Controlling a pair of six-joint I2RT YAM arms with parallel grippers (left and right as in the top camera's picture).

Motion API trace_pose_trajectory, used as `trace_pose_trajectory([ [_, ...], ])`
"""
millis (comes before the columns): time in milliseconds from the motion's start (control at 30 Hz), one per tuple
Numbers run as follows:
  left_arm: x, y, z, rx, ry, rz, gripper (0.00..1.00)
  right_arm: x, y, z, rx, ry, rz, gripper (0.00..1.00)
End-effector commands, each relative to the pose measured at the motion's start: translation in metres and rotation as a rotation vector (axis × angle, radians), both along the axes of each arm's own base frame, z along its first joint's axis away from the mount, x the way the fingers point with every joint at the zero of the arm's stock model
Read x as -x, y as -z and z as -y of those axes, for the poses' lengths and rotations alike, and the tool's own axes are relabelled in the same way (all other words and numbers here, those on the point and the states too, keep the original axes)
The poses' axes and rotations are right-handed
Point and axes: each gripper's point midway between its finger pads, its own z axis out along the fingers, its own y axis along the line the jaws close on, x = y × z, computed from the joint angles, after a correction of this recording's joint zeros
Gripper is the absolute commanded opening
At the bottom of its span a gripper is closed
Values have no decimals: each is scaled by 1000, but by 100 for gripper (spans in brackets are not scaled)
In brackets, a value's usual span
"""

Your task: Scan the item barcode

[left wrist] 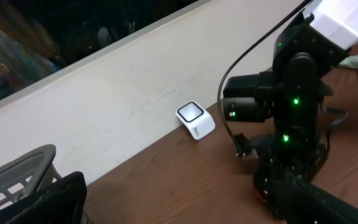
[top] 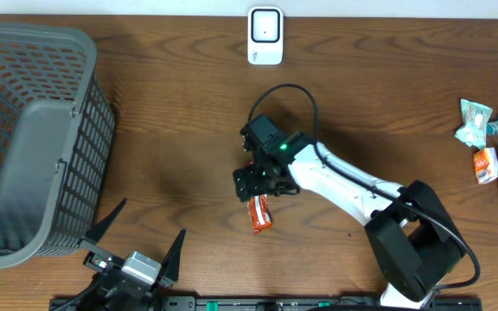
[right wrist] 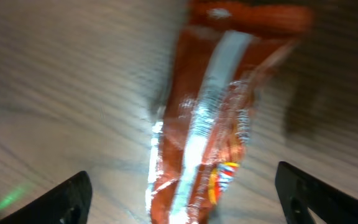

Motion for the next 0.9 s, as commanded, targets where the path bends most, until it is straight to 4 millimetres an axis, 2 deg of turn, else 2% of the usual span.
trace_pose_trajectory([
  [0, 1, 0, 0, -8, 3, 10, 98, 11, 5, 0, 17, 35, -12, 88],
  [133, 1, 0, 0, -8, 3, 10, 98, 15, 27, 30, 137, 121, -9, 87],
  [200, 1, 0, 0, -8, 3, 10, 98, 20, 34, 35, 149, 121, -21, 86],
  [233, 1, 0, 0, -8, 3, 10, 98, 21, 35, 36, 150, 121, -22, 81],
  [400, 1, 0, 0, -8, 3, 10, 98, 22, 36, 32, 128, 68, -22, 46],
  [433, 1, 0, 0, -8, 3, 10, 98, 24, 38, 31, 124, 52, -30, 32],
  [467, 1, 0, 0, -8, 3, 10, 98, 24, 39, 31, 125, 51, -33, 28],
  [500, 1, 0, 0, -8, 3, 10, 98, 25, 42, 32, 132, 51, -41, 13],
  [567, 1, 0, 0, -8, 3, 10, 98, 26, 45, 31, 129, 49, -50, 1],
  [700, 1, 0, 0, -8, 3, 10, 98, 20, 43, 33, 122, 35, -33, 1],
  [767, 1, 0, 0, -8, 3, 10, 98, 8, 39, 42, 133, 67, -1, 1],
  [867, 1, 0, 0, -8, 3, 10, 98, -11, 20, 54, 140, 58, 87, 1],
])
